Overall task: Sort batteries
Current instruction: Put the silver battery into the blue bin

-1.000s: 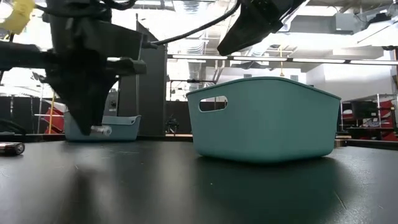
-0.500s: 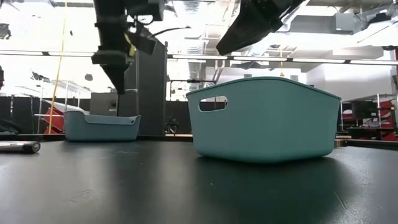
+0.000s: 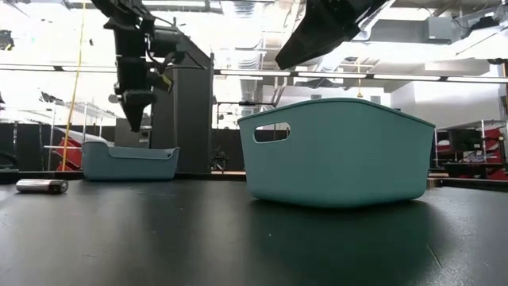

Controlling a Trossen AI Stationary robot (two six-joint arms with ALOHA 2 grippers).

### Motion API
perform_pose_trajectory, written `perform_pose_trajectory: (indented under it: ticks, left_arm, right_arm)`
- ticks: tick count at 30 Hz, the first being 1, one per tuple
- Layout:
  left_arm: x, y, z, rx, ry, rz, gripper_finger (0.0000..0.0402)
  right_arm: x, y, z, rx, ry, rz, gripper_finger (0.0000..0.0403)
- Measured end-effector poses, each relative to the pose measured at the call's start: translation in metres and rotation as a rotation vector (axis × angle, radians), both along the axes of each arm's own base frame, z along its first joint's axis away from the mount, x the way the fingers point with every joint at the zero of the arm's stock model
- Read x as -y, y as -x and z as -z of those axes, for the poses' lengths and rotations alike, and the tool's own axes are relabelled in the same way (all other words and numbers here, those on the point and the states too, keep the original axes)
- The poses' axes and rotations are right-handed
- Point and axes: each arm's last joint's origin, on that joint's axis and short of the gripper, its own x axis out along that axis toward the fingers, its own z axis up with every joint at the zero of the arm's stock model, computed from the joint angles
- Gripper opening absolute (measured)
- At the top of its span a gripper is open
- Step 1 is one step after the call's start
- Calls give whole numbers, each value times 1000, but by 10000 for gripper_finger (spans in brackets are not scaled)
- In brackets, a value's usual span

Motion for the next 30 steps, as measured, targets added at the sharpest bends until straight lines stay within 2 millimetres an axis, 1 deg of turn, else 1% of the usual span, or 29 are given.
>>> perform_pose_trajectory:
  ticks: [3,10,13,15,17,21,25,27,30]
  left_arm:
    - [-6,4,0,-17,3,-1,67]
    - [-9,6,0,-24,2,9,174]
    - [-1,2,1,25,101,96,201]
    - [9,-3,0,80,185,169,205]
    - [22,-10,-1,97,216,250,205]
    - [48,-18,-2,60,252,388,196]
    - [73,-22,0,39,345,480,189]
    - [85,-24,6,26,358,512,186]
    - [99,-20,24,-24,390,524,185]
  right_arm:
    - [0,0,0,0,0,0,207]
    - [0,0,0,-1,4,-3,207]
    - [0,0,0,-2,4,-3,207]
    - [0,0,0,-2,4,-3,207]
    - [0,0,0,-1,4,-3,207]
    - [0,0,0,-2,4,-3,207]
    - [0,0,0,-3,6,-4,207]
    - [0,0,0,-3,6,-4,207]
    - [0,0,0,-3,6,-4,207]
